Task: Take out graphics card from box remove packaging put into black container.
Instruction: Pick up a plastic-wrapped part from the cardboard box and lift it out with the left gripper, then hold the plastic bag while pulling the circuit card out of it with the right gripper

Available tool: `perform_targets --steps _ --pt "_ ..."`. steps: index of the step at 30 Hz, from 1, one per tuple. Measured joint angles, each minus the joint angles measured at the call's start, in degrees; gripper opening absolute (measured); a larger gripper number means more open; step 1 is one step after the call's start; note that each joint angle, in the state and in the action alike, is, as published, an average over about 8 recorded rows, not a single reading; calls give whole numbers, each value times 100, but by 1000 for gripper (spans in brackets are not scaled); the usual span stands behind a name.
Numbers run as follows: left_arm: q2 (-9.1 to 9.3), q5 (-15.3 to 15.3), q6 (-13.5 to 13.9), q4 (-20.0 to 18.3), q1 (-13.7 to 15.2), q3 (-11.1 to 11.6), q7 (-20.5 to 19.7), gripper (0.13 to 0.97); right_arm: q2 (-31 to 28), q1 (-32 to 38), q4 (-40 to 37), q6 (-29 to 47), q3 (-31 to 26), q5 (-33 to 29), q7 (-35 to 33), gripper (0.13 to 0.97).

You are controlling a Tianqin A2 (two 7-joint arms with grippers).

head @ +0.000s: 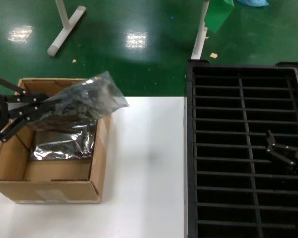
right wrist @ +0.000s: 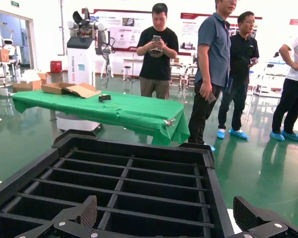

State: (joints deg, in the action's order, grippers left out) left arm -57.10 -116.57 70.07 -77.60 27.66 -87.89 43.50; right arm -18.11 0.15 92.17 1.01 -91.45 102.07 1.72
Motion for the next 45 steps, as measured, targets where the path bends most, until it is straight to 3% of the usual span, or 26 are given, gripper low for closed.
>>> perform_targets --steps 6,14,18,21,26,36,39,45 --pt "-17 -200 195 -387 -253 107 -160 142 0 0 0 0 0 0 0 966" --pt "47 -419 255 -1184 -1037 347 -359 142 0 0 0 0 0 0 0 966" --pt "105 -515 375 -1341 -1305 413 -320 142 0 0 0 0 0 0 0 966" --pt "150 -558 527 -1288 -1333 395 -192 142 -4 0 1 -1 -4 2 2 966" --pt "226 -591 881 -922 -1022 235 73 142 -146 2 44 13 -130 65 91 962" --pt "350 -610 1724 199 60 -346 646 142 -748 -121 357 781 -548 315 389 935" --pt "292 -766 1863 519 331 -671 864 142 -771 -145 394 1155 -563 410 272 909" --pt "72 -1267 1963 1098 851 -1597 1335 142 -682 -138 380 1984 -533 694 -139 832"
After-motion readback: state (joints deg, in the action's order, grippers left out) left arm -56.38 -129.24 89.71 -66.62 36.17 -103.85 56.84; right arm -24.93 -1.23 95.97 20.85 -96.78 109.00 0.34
